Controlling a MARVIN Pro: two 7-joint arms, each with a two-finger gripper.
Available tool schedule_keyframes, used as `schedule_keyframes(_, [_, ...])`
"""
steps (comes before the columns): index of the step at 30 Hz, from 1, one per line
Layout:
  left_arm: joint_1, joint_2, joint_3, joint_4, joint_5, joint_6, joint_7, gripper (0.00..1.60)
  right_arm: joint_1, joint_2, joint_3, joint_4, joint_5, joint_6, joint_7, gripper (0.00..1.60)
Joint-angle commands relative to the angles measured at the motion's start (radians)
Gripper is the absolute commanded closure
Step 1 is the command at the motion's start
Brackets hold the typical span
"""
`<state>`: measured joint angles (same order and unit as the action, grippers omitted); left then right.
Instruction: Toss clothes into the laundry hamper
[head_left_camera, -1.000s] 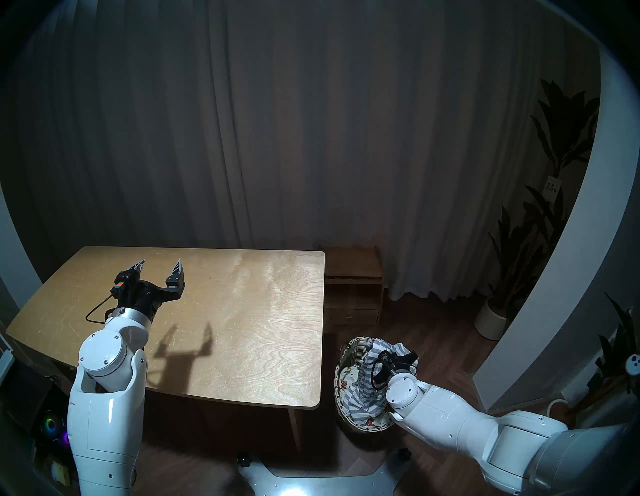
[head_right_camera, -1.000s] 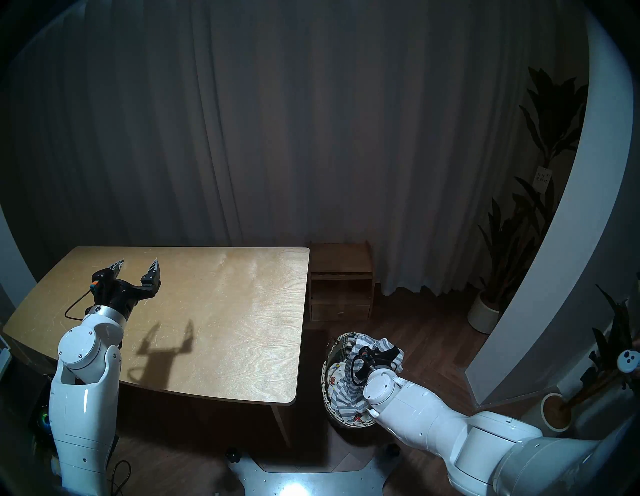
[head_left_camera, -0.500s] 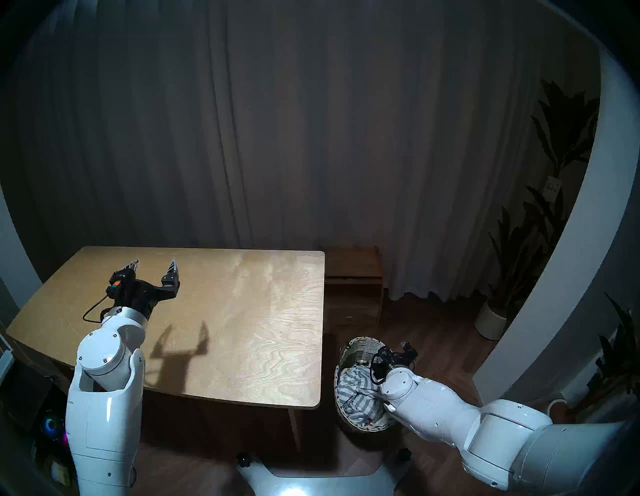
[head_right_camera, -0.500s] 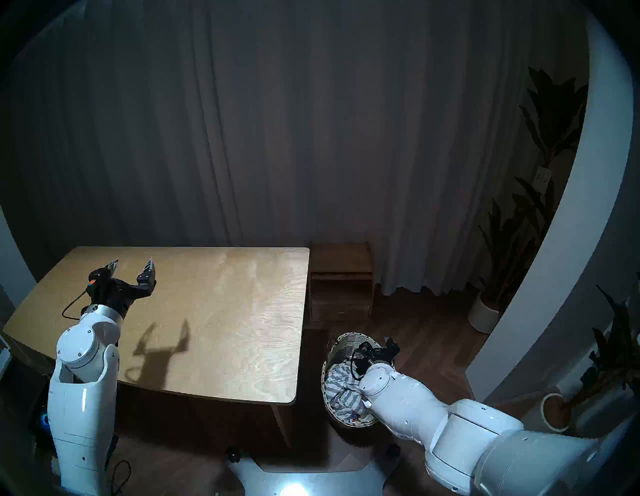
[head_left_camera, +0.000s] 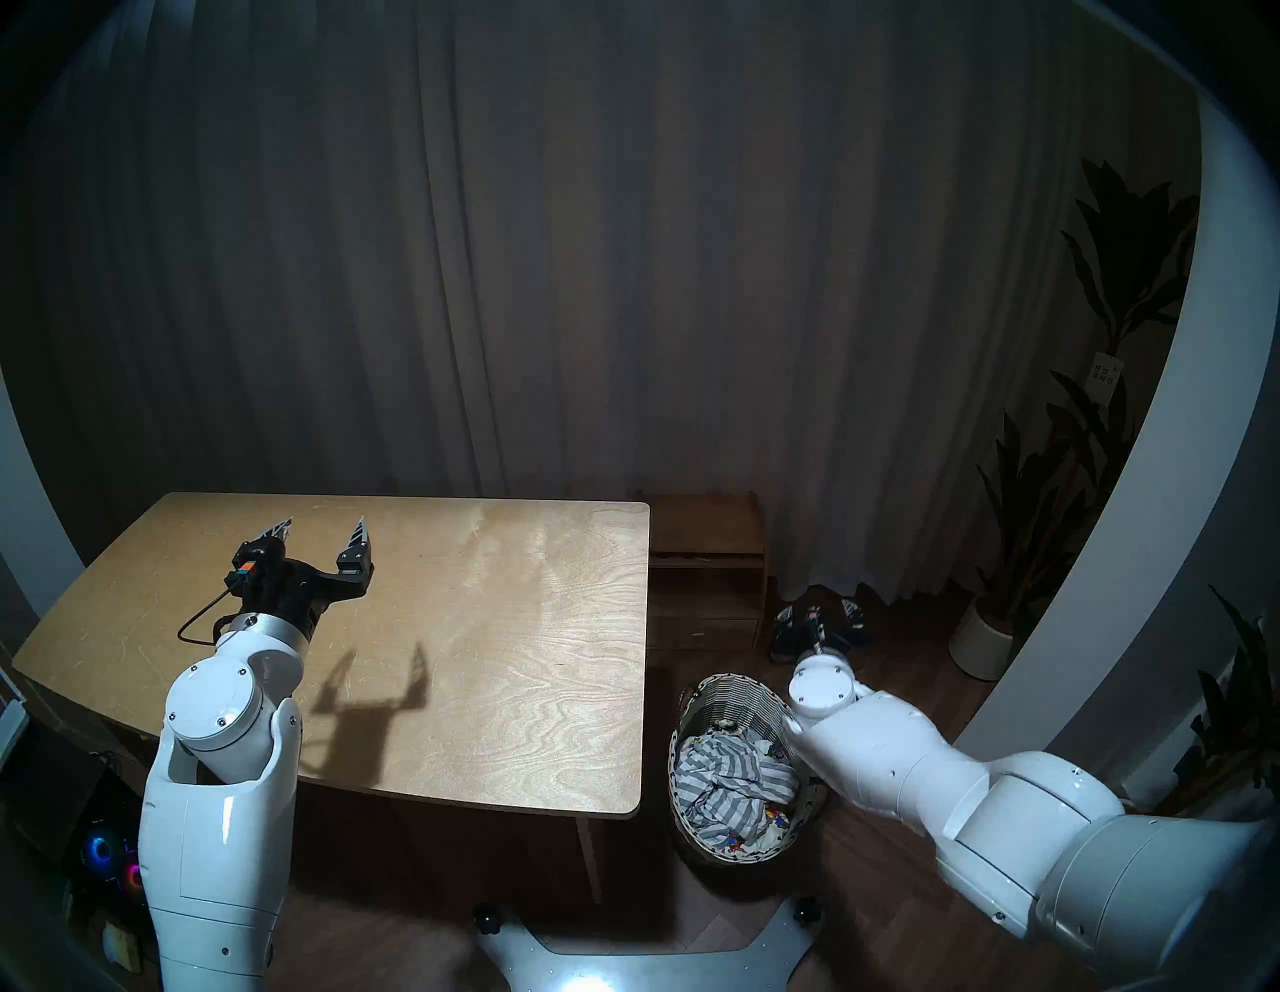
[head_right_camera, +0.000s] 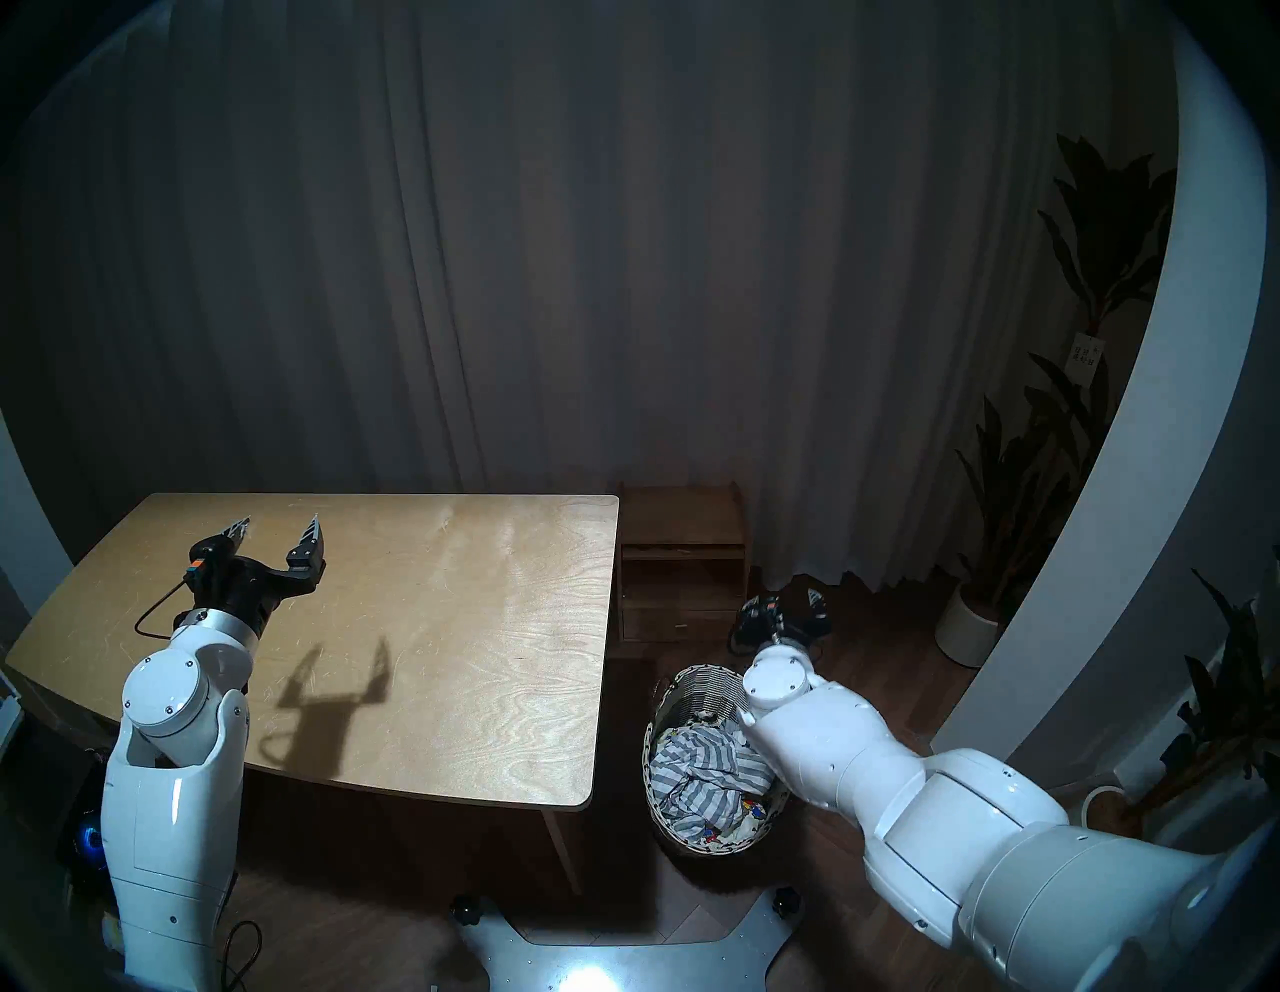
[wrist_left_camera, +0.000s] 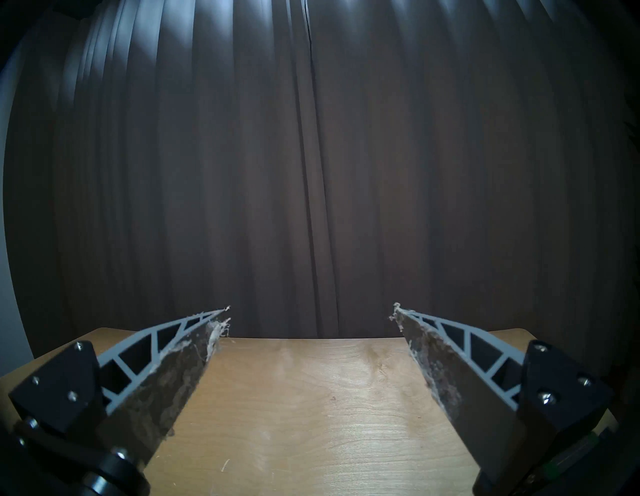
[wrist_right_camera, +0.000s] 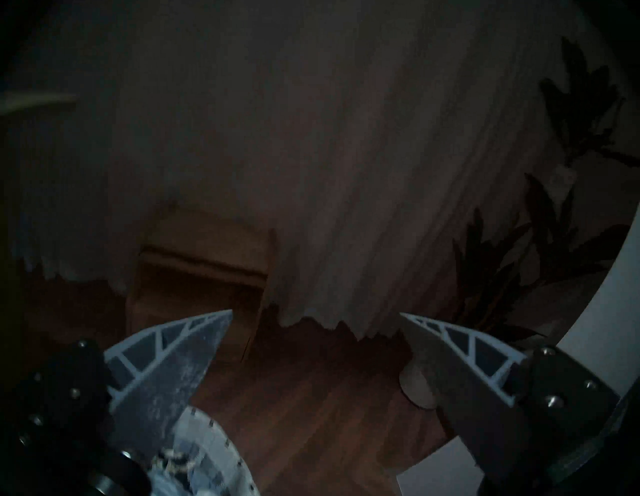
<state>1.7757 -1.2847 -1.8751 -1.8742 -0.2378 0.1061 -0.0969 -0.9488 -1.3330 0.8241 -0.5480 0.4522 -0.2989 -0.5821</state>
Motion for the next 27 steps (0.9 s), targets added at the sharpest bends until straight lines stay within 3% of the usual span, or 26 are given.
schedule_keyframes(1, [-0.013,-0.002,0.021,-0.026,-0.001,-0.008,-0.009,0.00,0.096,0.052,0.057,-0.094,-0.007,-0.094,-0.050,0.00])
schedule_keyframes(3, [-0.012,-0.004,0.030,-0.027,-0.002,-0.009,-0.012,0.00,0.121,0.058,0.068,-0.128,-0.004,-0.130,-0.061,0.00])
schedule_keyframes(11, [-0.009,-0.009,0.073,-0.049,0.002,-0.017,-0.028,0.00,0.077,0.056,0.089,-0.254,-0.008,-0.258,-0.085,0.00])
schedule_keyframes(27, [-0.002,-0.010,0.141,-0.080,0.052,-0.030,-0.032,0.00,-0.086,0.093,0.079,-0.430,-0.017,-0.360,-0.119,0.00])
